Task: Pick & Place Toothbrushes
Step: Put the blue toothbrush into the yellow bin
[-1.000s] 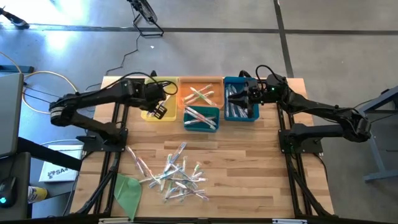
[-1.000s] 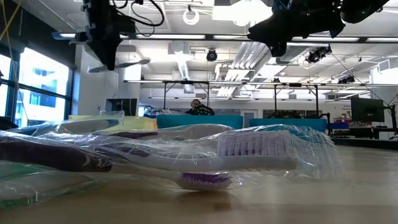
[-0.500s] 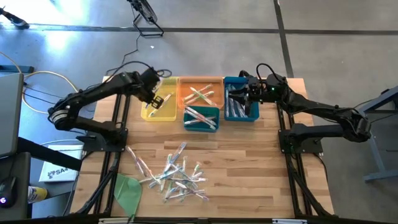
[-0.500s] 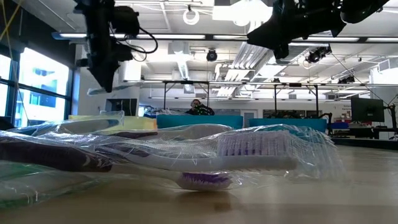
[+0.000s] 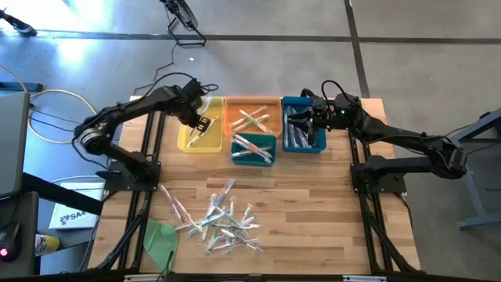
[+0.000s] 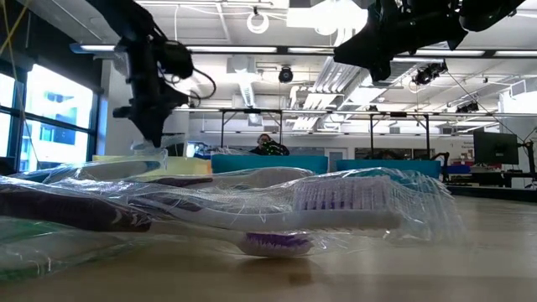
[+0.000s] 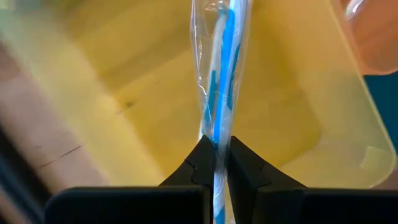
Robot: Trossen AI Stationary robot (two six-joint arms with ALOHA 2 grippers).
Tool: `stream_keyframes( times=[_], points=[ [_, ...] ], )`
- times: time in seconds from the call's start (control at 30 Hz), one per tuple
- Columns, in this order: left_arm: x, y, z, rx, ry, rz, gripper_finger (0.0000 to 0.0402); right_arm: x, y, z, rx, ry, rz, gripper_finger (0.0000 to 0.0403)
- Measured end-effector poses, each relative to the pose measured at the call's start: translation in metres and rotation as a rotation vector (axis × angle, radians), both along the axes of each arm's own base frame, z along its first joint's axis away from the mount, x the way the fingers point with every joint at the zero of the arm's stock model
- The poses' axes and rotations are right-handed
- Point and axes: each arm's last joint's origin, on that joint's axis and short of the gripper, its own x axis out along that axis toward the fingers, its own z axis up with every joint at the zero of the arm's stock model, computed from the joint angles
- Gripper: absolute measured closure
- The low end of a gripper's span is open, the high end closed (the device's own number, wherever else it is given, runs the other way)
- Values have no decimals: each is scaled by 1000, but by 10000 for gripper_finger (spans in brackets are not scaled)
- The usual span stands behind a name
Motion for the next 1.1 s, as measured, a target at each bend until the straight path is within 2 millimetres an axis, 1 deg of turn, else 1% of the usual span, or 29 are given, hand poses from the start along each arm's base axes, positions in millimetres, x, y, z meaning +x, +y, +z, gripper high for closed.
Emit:
stream_keyframes(
  times=[0.13, 0.27, 0.37, 0.47, 0.73, 0.97, 1.03, 1.1],
  points=[
    [5, 5, -15, -45, 50, -16, 389, 0, 0, 0, 1, 0, 0, 318],
    [8, 9, -23, -64, 68, -14, 389, 0, 0, 0, 8, -1, 1, 318],
    [4, 16, -29, -94, 78, -1, 389, 0, 0, -1, 13, 4, 2, 318],
    [5, 22, -36, -100, 75, 5, 389, 0, 0, -2, 22, 19, 2, 318],
    [10, 30, -47, -100, 79, -17, 389, -1, 1, -4, 34, 38, 2, 318],
    [12, 33, -58, -118, 116, -18, 389, -1, 1, -4, 34, 38, 2, 318],
    [13, 34, -60, -117, 121, -16, 381, -1, 1, -4, 34, 38, 2, 318],
    [14, 36, -63, -109, 132, -13, 361, -1, 1, -4, 34, 38, 2, 318]
  ],
)
